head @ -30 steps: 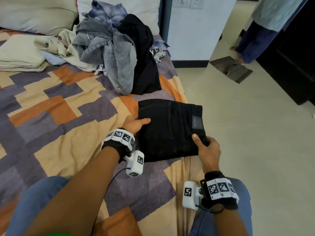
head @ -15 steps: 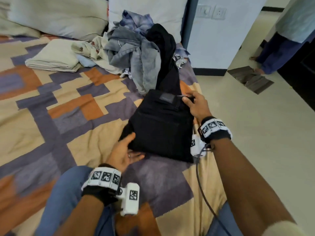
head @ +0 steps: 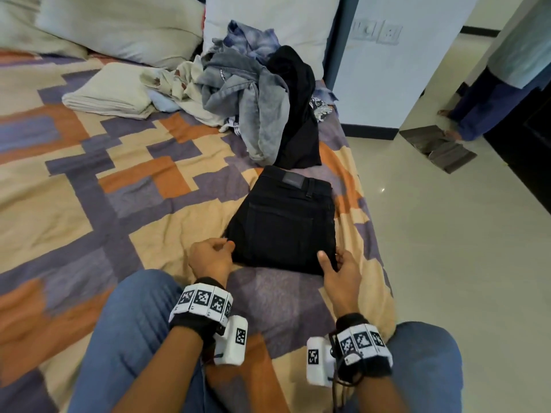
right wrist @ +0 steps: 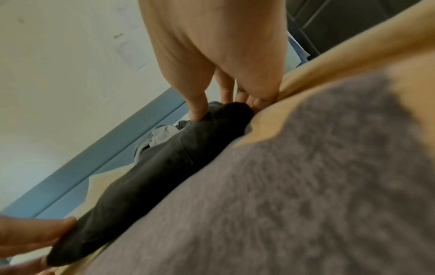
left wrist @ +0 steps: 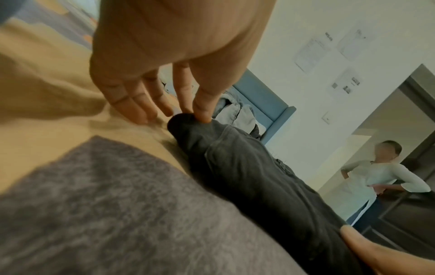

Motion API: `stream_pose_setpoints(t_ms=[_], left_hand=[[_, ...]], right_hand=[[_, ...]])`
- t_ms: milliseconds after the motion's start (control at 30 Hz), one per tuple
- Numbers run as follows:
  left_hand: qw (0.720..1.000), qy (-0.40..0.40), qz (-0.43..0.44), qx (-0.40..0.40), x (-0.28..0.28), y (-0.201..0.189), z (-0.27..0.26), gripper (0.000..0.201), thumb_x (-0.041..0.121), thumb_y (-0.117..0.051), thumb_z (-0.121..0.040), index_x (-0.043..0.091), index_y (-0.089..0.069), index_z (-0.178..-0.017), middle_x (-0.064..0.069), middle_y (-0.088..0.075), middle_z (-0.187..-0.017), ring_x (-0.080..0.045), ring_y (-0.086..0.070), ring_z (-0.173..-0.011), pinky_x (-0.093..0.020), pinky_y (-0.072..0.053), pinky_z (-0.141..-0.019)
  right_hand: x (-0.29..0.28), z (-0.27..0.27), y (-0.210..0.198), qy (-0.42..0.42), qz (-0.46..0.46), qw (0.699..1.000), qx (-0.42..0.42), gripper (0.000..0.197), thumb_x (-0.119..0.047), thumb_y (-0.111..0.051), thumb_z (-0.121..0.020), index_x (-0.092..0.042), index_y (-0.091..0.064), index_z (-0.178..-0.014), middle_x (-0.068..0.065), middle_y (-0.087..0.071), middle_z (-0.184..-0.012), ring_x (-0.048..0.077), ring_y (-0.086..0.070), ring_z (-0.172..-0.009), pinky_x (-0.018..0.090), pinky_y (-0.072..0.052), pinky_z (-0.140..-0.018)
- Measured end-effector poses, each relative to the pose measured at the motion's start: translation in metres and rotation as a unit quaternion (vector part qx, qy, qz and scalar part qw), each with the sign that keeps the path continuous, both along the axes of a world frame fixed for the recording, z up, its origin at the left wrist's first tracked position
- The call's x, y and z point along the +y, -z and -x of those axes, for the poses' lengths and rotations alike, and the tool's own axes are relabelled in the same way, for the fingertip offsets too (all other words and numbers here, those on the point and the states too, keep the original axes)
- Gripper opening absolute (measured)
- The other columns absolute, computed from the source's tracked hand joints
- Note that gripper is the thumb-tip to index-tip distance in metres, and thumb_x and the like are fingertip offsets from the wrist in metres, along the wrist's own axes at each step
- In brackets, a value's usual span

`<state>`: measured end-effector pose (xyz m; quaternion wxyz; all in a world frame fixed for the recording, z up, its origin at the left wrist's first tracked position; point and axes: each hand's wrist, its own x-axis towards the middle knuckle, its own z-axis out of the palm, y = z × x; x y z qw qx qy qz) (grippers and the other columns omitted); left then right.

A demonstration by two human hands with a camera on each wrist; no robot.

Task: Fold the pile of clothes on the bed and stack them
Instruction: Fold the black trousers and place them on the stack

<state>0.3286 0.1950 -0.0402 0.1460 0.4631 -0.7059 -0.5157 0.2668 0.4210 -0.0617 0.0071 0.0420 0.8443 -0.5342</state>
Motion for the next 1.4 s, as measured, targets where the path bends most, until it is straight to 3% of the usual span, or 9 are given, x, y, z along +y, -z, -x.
stream_pose_setpoints(t_ms=[233,467,633,733,833,933,1133,1267,1400], left_hand=[[0.993,0.052,-0.004,-0.104,-0.001,-0.004,0.004,0.028,0.024,-0.052,-0.097,0.004,-0.066,-0.111,-0.022,-0.064,-0.119,-0.04,-0.056,-0.112,-0.039,-0.042,-0.097],[0.981,0.097,-0.001,-0.167,0.006,-0.01,0.0,0.04,0.019,-0.04,-0.099,-0.006,-0.054,-0.126,-0.028,-0.055,-0.13,-0.043,-0.05,-0.12,-0.039,-0.039,-0.099],[0.98,0.119,0.011,-0.158,0.017,-0.009,-0.006,0.043,0.032,-0.039,-0.102,0.0,-0.061,-0.119,-0.024,-0.059,-0.124,-0.04,-0.052,-0.117,-0.037,-0.038,-0.098],[0.978,0.122,0.001,-0.167,0.015,-0.013,-0.007,0.043,0.034,-0.041,-0.101,0.001,-0.063,-0.117,-0.023,-0.059,-0.125,-0.04,-0.052,-0.118,-0.039,-0.039,-0.1],[0.982,0.111,-0.001,-0.155,0.013,-0.016,-0.01,0.042,0.035,-0.045,-0.099,-0.002,-0.065,-0.105,-0.02,-0.064,-0.111,-0.04,-0.055,-0.113,-0.039,-0.043,-0.099],[0.983,0.104,-0.023,-0.149,0.017,-0.007,-0.017,0.048,0.044,-0.048,-0.097,0.006,-0.057,-0.068,-0.011,-0.059,-0.077,-0.038,-0.061,-0.095,-0.042,-0.049,-0.092],[0.975,0.106,0.052,-0.187,0.025,0.005,-0.024,0.054,0.045,-0.039,-0.101,-0.001,-0.068,-0.106,-0.023,-0.064,-0.112,-0.039,-0.057,-0.105,-0.034,-0.035,-0.079],[0.978,0.052,0.055,-0.195,0.019,-0.001,-0.021,0.049,0.033,-0.038,-0.102,-0.006,-0.063,-0.113,-0.026,-0.062,-0.118,-0.041,-0.056,-0.109,-0.037,-0.038,-0.081],[0.987,-0.021,0.06,-0.15,0.006,-0.008,-0.014,0.046,0.031,-0.042,-0.099,-0.009,-0.065,-0.105,-0.029,-0.063,-0.11,-0.043,-0.057,-0.102,-0.039,-0.04,-0.079]], right_hand=[[0.001,0.006,0.0,0.074,-0.026,0.997,0.026,0.021,-0.014,-0.06,-0.096,-0.001,-0.067,-0.11,0.019,-0.069,-0.101,0.034,-0.061,-0.096,0.031,-0.043,-0.081],[0.069,0.03,-0.005,0.178,-0.039,0.981,-0.062,0.019,-0.006,-0.054,-0.093,0.002,-0.069,-0.101,0.018,-0.068,-0.102,0.034,-0.061,-0.099,0.035,-0.044,-0.088],[0.054,0.005,-0.01,0.073,-0.067,0.995,-0.018,0.032,-0.04,-0.051,-0.099,-0.014,-0.068,-0.092,0.007,-0.067,-0.089,0.029,-0.061,-0.086,0.034,-0.045,-0.078],[0.019,-0.012,-0.001,0.005,-0.077,0.997,-0.016,0.031,-0.042,-0.055,-0.097,-0.015,-0.066,-0.108,0.004,-0.068,-0.101,0.027,-0.061,-0.097,0.046,-0.048,-0.091],[0.01,-0.009,-0.003,0.027,-0.103,0.994,-0.003,0.031,-0.03,-0.065,-0.093,-0.008,-0.066,-0.116,0.012,-0.068,-0.109,0.034,-0.06,-0.106,0.06,-0.041,-0.098],[0.025,0.002,-0.012,0.034,-0.094,0.995,0.032,0.023,-0.024,-0.069,-0.091,-0.007,-0.071,-0.107,0.014,-0.071,-0.099,0.035,-0.063,-0.097,0.048,-0.047,-0.092],[0.047,-0.004,-0.012,-0.038,-0.106,0.994,-0.019,0.026,-0.028,-0.071,-0.089,-0.003,-0.073,-0.095,0.006,-0.067,-0.082,0.028,-0.062,-0.085,0.027,-0.035,-0.071],[0.054,0.006,-0.013,-0.033,-0.15,0.988,-0.029,0.029,-0.034,-0.076,-0.083,-0.005,-0.076,-0.083,0.006,-0.069,-0.077,0.028,-0.063,-0.083,0.03,-0.038,-0.072],[0.052,0.01,-0.029,0.047,-0.233,0.971,0.013,0.019,-0.03,-0.07,-0.089,-0.012,-0.075,-0.087,0.011,-0.072,-0.087,0.036,-0.063,-0.091,0.046,-0.049,-0.086]])
